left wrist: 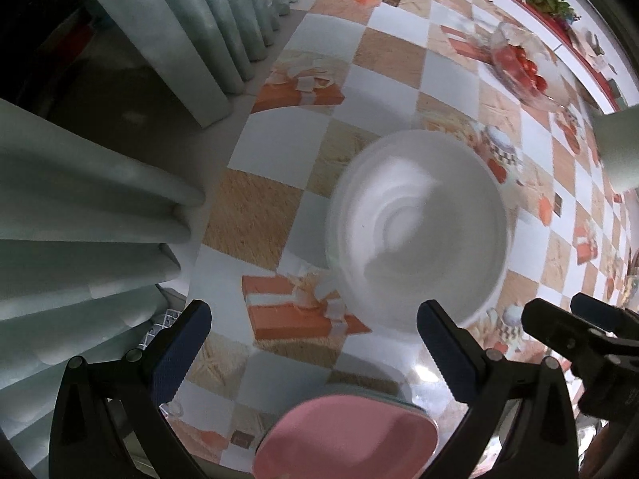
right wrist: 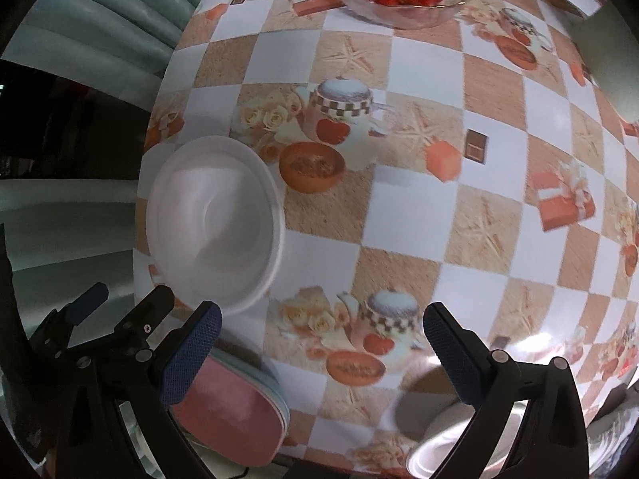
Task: Organize plates and bowls
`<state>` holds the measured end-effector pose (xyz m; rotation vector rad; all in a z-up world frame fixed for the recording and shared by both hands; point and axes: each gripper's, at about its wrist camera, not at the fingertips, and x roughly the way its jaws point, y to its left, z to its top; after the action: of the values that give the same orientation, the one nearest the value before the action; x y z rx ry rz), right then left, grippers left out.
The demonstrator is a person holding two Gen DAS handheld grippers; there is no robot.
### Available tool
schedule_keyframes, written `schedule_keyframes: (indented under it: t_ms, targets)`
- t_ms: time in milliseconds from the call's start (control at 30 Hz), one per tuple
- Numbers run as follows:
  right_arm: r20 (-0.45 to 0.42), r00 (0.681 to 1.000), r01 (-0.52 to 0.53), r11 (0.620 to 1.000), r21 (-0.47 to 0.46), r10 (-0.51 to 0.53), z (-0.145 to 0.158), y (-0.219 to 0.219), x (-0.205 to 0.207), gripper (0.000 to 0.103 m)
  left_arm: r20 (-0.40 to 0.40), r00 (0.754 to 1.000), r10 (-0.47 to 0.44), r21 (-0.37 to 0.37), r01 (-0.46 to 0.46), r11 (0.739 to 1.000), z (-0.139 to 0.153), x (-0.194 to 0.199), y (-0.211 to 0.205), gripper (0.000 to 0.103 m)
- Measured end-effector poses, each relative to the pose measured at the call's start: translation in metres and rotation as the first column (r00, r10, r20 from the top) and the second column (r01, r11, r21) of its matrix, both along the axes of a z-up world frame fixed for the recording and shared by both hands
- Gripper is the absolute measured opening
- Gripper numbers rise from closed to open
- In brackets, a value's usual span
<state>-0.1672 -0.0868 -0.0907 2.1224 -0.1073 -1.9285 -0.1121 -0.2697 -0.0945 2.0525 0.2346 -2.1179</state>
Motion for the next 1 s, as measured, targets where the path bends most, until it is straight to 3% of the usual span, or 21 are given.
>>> schedule_keyframes:
  t_ms: [300,567,633,767,800,867,933,1000]
  targets:
    - [0.001,1.0,0.007,1.0,0.028,-0.007,-0.022,-0.013,-0.021,0.102,0.009,1.0,-0.008,-0.083,0.009,0.997,-0.015,-0.022,-0.008,0.103]
    - [-0.002,1.0,-0.018,0.999,0.03,0.018,-0.037,-0.028,-0.037,0.101,0.032,0.999,-0.004,-0.062,0.006,0.998,-0.036,-0.037,-0.015,0.102]
    - [0.016,1.0,-0.024,1.0,0.014,0.024,-0.043,-0.032,-0.037,0.08,0.039,0.999,-0.004,-0.045,0.006,0.999,-0.04,-0.039,-0.018,0.099]
    - [0.077,0.997,0.008,1.0,-0.024,-0.006,-0.057,-0.034,-0.035,0.061,0.06,0.998,-0.021,-0.027,0.023,0.999,-0.048,-0.041,-0.013,0.088]
    - [0.083,0.997,0.005,0.999,-0.032,-0.002,-0.06,-0.034,-0.035,0.05,0.065,0.998,-0.022,-0.024,0.024,0.999,-0.05,-0.041,-0.012,0.084]
    - [0.084,0.996,-0.002,0.999,-0.054,0.006,-0.061,-0.033,-0.035,0.047,0.077,0.997,-0.025,-0.002,0.025,1.0,-0.054,-0.042,-0.01,0.08]
    - [0.091,0.996,-0.005,0.996,-0.091,0.013,-0.061,-0.031,-0.035,0.035,0.072,0.997,-0.038,-0.004,0.039,0.999,-0.056,-0.041,-0.007,0.078]
    - [0.108,0.994,0.004,0.994,-0.105,0.007,-0.062,-0.028,-0.035,0.034,0.067,0.996,-0.064,0.001,0.064,0.998,-0.055,-0.042,0.001,0.066]
